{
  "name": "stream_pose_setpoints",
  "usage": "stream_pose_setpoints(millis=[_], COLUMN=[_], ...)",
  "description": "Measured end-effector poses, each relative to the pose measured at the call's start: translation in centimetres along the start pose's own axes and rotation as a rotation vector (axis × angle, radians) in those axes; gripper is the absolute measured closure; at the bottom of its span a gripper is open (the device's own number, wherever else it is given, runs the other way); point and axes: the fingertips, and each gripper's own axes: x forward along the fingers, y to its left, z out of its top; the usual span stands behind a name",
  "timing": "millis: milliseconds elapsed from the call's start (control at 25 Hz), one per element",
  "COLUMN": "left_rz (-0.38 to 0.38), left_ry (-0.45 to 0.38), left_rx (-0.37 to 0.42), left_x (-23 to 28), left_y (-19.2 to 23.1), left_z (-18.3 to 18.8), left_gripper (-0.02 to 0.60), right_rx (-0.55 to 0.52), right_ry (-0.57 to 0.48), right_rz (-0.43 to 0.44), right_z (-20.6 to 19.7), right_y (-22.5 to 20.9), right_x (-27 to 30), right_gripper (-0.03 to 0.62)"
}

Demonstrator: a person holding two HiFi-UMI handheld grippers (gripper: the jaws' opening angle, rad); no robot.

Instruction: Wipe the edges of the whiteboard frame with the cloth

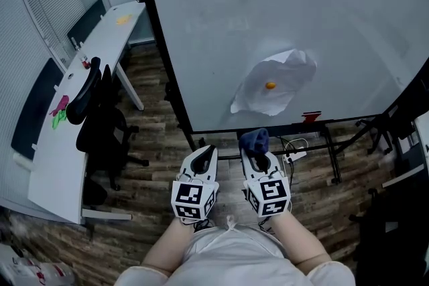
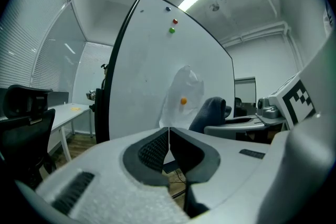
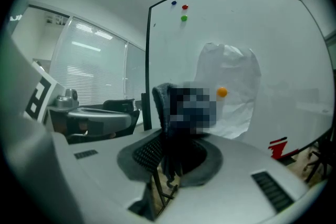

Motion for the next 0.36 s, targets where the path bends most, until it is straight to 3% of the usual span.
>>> stream_pose_setpoints(millis=[360], left_rz=[-0.007], left_ry=[0.011], left_rx=[-0.036], left_x=[0.26], left_y=[0.73], left_z=[-0.51], left_gripper=[0.561], right_rx=[0.004], right_ry=[-0.014], right_rz=[0.010], right_z=[-0.03], right_y=[0.52], right_x=[0.33], right_gripper=[0.528])
